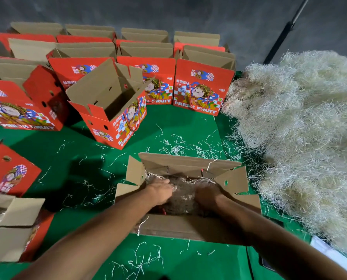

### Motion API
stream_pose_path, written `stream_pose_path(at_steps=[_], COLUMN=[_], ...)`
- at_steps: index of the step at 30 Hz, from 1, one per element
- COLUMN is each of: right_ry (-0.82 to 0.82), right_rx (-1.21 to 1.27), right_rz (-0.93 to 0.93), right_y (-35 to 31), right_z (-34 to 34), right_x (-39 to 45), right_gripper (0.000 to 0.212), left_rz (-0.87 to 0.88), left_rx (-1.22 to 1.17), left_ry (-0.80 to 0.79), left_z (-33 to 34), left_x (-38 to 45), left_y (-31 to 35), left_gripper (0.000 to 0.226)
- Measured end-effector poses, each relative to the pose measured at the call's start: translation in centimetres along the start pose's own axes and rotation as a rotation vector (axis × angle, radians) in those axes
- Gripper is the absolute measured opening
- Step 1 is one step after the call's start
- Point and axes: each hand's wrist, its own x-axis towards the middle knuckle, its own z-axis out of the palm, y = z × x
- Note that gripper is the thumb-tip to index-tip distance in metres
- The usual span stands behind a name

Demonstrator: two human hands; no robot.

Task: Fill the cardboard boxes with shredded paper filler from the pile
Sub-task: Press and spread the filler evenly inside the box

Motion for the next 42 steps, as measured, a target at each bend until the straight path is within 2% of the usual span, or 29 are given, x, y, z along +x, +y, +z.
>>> stream_pose_path(at_steps=[2, 4, 6, 7, 9, 12, 14, 18, 21, 24, 28, 30, 32, 34, 36, 37, 40, 42], right_ry=[0.016, 0.013, -0.084, -0.112, -0.013, 0.13, 0.18, 0.112, 0.072, 0.012, -0.032, -0.042, 0.012, 0.122, 0.202, 0.229, 0.303, 0.309], right_rx=[-0.034, -0.11, -0.105, -0.106, -0.055, -0.189, -0.304, -0.336, -0.28, -0.27, -0.374, -0.404, -0.389, -0.372, -0.356, -0.34, -0.42, -0.485], right_rz=[0.027, 0.035, -0.004, -0.027, -0.078, -0.199, -0.308, -0.311, -0.253, -0.18, -0.095, -0.086, -0.153, -0.285, -0.469, -0.559, -0.739, -0.802], right_y=[0.7, 1.3, 2.1, 2.5, 2.8, 1.3, 0.3, 0.4, 0.4, 0.8, 1.5, 1.3, 1.1, 0.8, 0.1, -0.3, -1.6, -2.0], right_z=[0.3, 0.0, -0.9, -1.1, -1.8, -3.7, -3.6, -0.7, -0.3, -0.2, 0.1, 0.1, -0.4, -1.1, -1.3, -1.1, -0.2, 0.3], right_x=[0.7, 1.3, 1.8, 2.4, 3.0, 3.6, 4.0, 4.3, 4.4, 4.3, 4.4, 4.4, 4.4, 4.1, 4.1, 4.2, 5.1, 5.9], right_gripper=[0.035, 0.034, 0.034, 0.033, 0.025, 0.024, 0.024, 0.039, 0.06, 0.077, 0.081, 0.074, 0.051, 0.029, 0.034, 0.039, 0.047, 0.055], left_rz=[-0.07, -0.095, -0.091, -0.086, 0.019, 0.18, 0.26, 0.181, 0.065, -0.013, -0.025, -0.035, -0.023, 0.023, 0.042, 0.018, -0.148, -0.154], left_rx=[0.033, 0.165, 0.247, 0.211, 0.165, 0.137, 0.145, 0.08, -0.068, -0.017, 0.165, 0.139, 0.016, -0.077, -0.086, -0.065, 0.038, 0.071], left_ry=[-0.072, -0.186, -0.292, -0.278, -0.144, 0.186, 0.198, -0.022, -0.104, -0.196, -0.36, -0.404, -0.368, -0.142, 0.076, 0.119, -0.005, -0.12], left_z=[0.6, 0.1, -0.9, -1.6, -3.3, -4.7, -4.4, -1.6, -0.6, -0.5, -1.0, -1.9, -2.8, -3.4, -3.5, -3.6, -3.6, -3.2], left_x=[0.5, 0.5, 0.3, 0.2, -0.3, 0.3, 1.2, 3.0, 3.6, 3.4, 2.4, 1.7, 1.0, 0.4, 0.2, 0.3, 0.6, 1.1], left_y=[-0.3, -0.1, 0.3, 0.4, 0.0, 0.0, 0.7, 0.5, -0.1, -0.5, -0.9, -1.0, -1.3, -1.8, -1.8, -1.5, -0.8, -0.9], left_gripper=[0.038, 0.042, 0.037, 0.032, 0.022, 0.02, 0.024, 0.04, 0.058, 0.044, 0.034, 0.032, 0.019, 0.021, 0.034, 0.037, 0.038, 0.04])
